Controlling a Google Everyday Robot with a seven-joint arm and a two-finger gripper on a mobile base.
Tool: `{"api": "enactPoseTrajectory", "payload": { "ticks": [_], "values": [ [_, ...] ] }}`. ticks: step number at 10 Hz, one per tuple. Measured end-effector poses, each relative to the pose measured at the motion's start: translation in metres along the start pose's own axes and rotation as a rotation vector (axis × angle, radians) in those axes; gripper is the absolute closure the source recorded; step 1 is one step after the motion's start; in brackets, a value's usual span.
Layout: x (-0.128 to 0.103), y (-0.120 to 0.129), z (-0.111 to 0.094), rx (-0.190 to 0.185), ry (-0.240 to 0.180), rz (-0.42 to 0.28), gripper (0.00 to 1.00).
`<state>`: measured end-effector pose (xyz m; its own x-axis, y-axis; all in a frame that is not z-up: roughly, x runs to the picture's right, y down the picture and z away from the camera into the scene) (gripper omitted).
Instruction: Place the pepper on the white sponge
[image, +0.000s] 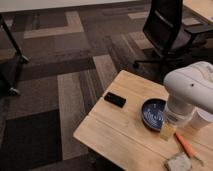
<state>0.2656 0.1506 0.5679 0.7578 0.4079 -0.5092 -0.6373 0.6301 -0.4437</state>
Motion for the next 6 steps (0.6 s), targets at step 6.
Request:
{"api": "enactPoseTrajectory", "payload": {
  "ticks": [6],
  "values": [
    [0.021, -0.018, 0.020, -0.029, 0.045, 0.202, 0.35]
  ]
}}
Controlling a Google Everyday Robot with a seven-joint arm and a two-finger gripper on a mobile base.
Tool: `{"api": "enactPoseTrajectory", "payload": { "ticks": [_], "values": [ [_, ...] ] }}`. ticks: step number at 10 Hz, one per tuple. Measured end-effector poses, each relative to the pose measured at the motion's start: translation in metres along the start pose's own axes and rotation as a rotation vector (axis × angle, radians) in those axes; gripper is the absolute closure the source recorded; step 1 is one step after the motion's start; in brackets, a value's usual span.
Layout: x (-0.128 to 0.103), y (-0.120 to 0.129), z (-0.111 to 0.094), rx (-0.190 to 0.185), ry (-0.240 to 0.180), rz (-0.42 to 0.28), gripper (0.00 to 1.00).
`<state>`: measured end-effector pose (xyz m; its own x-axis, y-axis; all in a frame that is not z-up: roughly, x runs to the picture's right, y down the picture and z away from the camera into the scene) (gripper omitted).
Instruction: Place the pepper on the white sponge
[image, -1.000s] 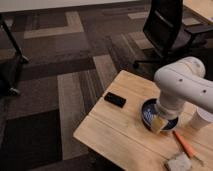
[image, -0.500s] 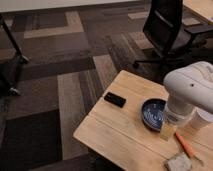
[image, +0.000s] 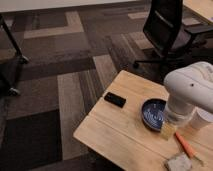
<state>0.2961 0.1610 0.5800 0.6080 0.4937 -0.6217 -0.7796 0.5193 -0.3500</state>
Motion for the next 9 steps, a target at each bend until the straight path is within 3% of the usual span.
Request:
{"api": "enactPoseTrajectory", "payload": {
  "ticks": [1, 2, 4, 5, 7, 9],
  "values": [
    [0.007, -0.008, 0.010, -0.018, 0.022, 0.107, 0.35],
    [0.009, -0.017, 0.026, -0.054, 0.048, 0.265, 0.35],
    [0.005, -0.015, 0.040, -0.097, 0.056, 0.335, 0.35],
    [0.000, -0.011, 0.051, -0.153, 0.034, 0.354, 0.35],
    [-0.003, -0.012, 0.053, -0.162, 0.020, 0.354, 0.35],
    [0.001, -0.012, 0.055, -0.154, 0.036, 0.355, 0.35]
  ]
}}
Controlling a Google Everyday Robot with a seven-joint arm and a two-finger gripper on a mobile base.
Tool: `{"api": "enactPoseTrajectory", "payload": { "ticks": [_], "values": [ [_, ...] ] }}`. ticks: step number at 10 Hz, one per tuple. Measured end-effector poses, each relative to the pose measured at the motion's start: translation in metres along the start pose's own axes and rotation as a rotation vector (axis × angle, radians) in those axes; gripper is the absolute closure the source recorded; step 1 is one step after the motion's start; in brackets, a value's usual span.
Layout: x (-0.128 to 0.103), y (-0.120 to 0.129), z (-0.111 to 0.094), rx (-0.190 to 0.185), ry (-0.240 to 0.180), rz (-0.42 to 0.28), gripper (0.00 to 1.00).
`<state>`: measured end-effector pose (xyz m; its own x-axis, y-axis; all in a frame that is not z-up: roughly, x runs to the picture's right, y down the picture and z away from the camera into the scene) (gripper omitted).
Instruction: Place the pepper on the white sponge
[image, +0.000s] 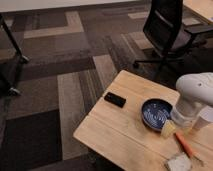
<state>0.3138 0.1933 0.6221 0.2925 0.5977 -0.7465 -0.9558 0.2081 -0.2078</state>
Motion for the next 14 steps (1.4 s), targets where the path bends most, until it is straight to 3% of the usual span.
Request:
{"api": "enactPoseTrajectory", "payload": {
  "ticks": [2, 3, 5, 6, 9, 14],
  "values": [
    [0.006, -0.018, 0.009, 0.041, 0.010, 0.087, 0.35],
    [-0.002, -0.038, 0.018, 0.055, -0.045, 0.202, 0.35],
    [-0.010, -0.050, 0.028, 0.033, -0.112, 0.297, 0.35],
    [-0.011, -0.061, 0.043, 0.012, -0.148, 0.351, 0.35],
    [-0.004, -0.078, 0.070, -0.010, -0.194, 0.363, 0.35],
    [0.010, -0.092, 0.105, 0.026, -0.231, 0.277, 0.35]
  ]
}}
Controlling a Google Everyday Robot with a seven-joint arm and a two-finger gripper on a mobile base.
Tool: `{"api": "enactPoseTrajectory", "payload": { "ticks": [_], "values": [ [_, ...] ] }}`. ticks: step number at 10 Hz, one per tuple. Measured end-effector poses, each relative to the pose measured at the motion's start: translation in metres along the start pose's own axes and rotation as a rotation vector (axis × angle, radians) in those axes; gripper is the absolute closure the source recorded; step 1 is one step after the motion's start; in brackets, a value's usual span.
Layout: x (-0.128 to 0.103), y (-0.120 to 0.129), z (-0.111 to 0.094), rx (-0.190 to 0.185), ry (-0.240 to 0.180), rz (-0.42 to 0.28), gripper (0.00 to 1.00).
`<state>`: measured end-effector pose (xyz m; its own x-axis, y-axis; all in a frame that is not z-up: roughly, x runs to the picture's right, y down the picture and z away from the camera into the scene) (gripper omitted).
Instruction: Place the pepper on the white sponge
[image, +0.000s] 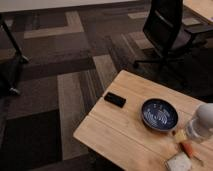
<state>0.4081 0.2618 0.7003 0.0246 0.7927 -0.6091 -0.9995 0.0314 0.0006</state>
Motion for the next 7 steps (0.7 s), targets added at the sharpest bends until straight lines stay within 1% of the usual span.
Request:
{"api": "enactPoseTrajectory", "payload": {
  "ticks": [1, 2, 4, 5, 6, 7],
  "values": [
    [0.003, -0.003, 0.005, 0.007, -0.004, -0.012, 0.36],
    [0.004, -0.005, 0.008, 0.016, -0.004, -0.015, 0.45],
    [0.005, -0.007, 0.010, 0.036, 0.005, -0.014, 0.76],
    [0.005, -0.008, 0.010, 0.049, 0.010, -0.017, 0.86],
    [0.005, -0.004, 0.003, 0.084, 0.017, -0.062, 0.87],
    [0.002, 0.012, -0.006, 0.113, 0.021, -0.146, 0.87]
  ]
}}
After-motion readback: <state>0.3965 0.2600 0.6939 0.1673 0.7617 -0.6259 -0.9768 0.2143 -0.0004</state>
